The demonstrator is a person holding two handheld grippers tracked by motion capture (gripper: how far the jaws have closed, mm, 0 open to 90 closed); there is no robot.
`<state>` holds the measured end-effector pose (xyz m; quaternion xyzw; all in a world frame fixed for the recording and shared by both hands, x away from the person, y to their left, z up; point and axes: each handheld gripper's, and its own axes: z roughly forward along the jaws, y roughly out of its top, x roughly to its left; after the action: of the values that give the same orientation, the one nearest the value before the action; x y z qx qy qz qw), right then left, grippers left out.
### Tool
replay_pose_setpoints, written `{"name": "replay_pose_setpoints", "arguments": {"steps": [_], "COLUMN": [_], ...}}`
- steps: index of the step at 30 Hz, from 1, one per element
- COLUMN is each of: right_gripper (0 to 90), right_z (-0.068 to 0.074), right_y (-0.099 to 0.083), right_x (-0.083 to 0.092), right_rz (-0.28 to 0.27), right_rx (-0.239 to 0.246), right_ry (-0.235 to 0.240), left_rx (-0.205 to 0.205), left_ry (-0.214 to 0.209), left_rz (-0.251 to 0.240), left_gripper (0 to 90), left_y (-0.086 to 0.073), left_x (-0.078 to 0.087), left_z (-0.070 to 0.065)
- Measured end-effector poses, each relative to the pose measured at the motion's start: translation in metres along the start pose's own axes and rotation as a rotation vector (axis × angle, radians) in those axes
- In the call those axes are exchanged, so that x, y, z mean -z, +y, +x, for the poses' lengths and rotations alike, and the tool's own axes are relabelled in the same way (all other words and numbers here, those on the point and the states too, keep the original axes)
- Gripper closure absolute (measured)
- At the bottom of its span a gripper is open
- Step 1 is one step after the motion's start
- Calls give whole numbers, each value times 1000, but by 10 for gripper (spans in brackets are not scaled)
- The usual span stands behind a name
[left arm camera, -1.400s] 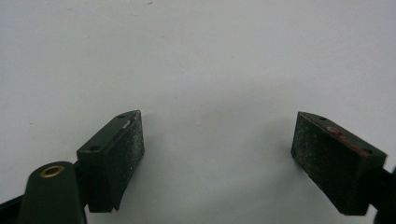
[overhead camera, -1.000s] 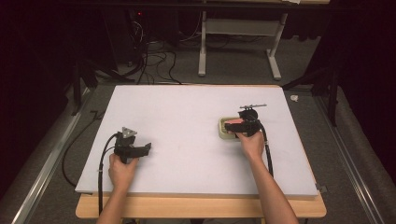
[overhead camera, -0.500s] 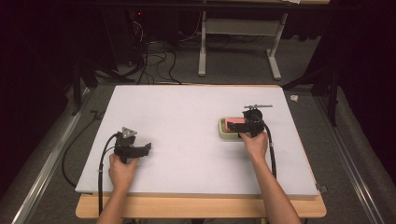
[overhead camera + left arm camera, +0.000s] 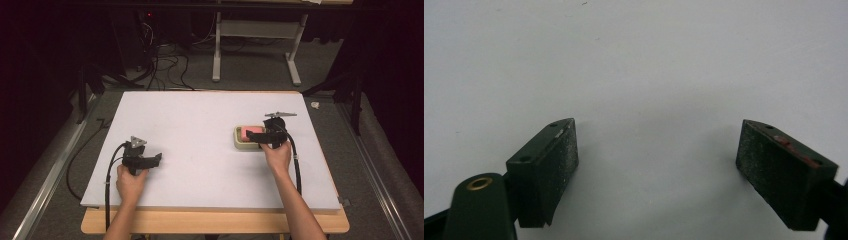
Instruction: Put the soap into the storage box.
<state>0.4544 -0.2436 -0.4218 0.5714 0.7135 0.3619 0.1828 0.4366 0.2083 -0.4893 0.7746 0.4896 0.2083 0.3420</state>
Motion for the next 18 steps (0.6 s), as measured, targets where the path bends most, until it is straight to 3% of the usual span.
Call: {"name": "replay_pose_setpoints", "arguments": {"steps": [5, 18], "right_gripper": [146, 161], "right_z": [0, -8], "right_y": [-1, -13], "right_x": [5, 22], "right_rz": [-7, -55], "right_rx": [21, 12], "right_ry": [-3, 16], "left_rx": [0, 0], "left_ry": [0, 0], "left_rz": [0, 0], "left_gripper": [175, 175], "left_y": [0, 0], "left_x": [0, 0], "left_z": [0, 0]}}
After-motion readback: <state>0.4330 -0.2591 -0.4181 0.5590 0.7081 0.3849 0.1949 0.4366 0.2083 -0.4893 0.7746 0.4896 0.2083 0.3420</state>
